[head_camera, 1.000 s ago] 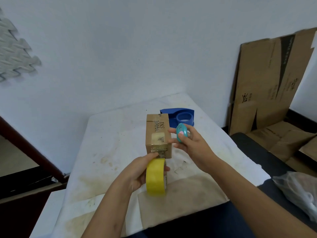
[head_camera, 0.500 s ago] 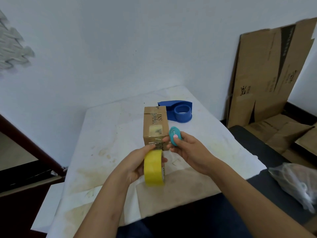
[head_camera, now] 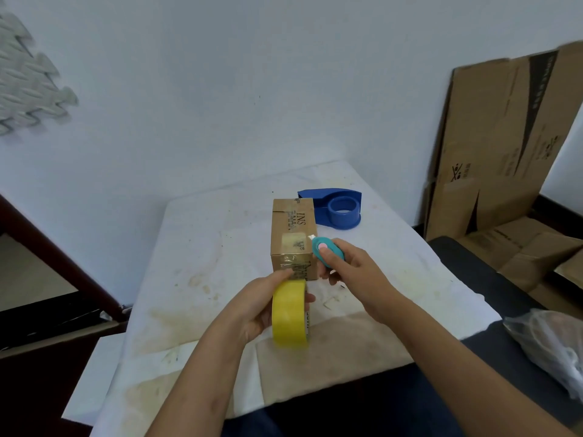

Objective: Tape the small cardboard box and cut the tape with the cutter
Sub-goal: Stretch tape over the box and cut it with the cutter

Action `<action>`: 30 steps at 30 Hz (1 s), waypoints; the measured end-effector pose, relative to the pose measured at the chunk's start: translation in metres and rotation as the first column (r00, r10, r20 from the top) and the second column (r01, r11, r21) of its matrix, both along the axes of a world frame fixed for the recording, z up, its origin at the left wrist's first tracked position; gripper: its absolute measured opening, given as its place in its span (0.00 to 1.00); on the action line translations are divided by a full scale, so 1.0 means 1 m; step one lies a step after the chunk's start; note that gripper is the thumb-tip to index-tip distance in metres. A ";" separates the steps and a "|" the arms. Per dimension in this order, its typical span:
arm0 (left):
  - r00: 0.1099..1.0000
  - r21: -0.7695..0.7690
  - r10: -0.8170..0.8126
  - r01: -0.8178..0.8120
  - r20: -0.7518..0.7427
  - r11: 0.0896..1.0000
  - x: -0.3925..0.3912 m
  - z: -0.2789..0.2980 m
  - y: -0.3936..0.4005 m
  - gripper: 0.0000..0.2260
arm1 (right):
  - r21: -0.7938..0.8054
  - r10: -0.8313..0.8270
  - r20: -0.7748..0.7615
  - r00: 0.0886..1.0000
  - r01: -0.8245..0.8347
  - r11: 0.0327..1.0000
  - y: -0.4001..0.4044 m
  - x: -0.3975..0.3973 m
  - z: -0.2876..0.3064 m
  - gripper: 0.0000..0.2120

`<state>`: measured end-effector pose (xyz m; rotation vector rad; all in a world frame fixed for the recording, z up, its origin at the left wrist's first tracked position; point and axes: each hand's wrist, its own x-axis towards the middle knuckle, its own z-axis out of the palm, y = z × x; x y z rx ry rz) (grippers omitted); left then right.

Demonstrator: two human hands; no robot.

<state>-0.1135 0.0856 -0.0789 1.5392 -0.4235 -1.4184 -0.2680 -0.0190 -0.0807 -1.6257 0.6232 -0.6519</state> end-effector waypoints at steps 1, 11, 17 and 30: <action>1.000 0.000 0.007 -0.007 -0.009 1.000 -0.001 0.001 0.001 0.18 | -0.055 -0.002 -0.017 1.000 0.001 0.998 -0.002 0.000 0.005 0.14; 1.000 -0.006 0.007 -0.007 -0.001 1.000 -0.004 0.007 0.003 0.15 | -0.506 0.101 -0.608 0.787 -0.483 0.715 -0.018 0.027 0.044 0.14; 1.000 -0.015 0.020 -0.020 0.007 1.000 -0.005 0.009 0.002 0.15 | -0.518 0.005 -0.765 0.644 -0.620 0.589 -0.025 0.043 0.047 0.12; 0.996 -0.048 0.085 -0.085 -0.018 0.995 -0.010 0.014 0.001 0.13 | -0.468 -0.026 -0.842 0.539 -0.706 0.532 -0.025 0.051 0.048 0.16</action>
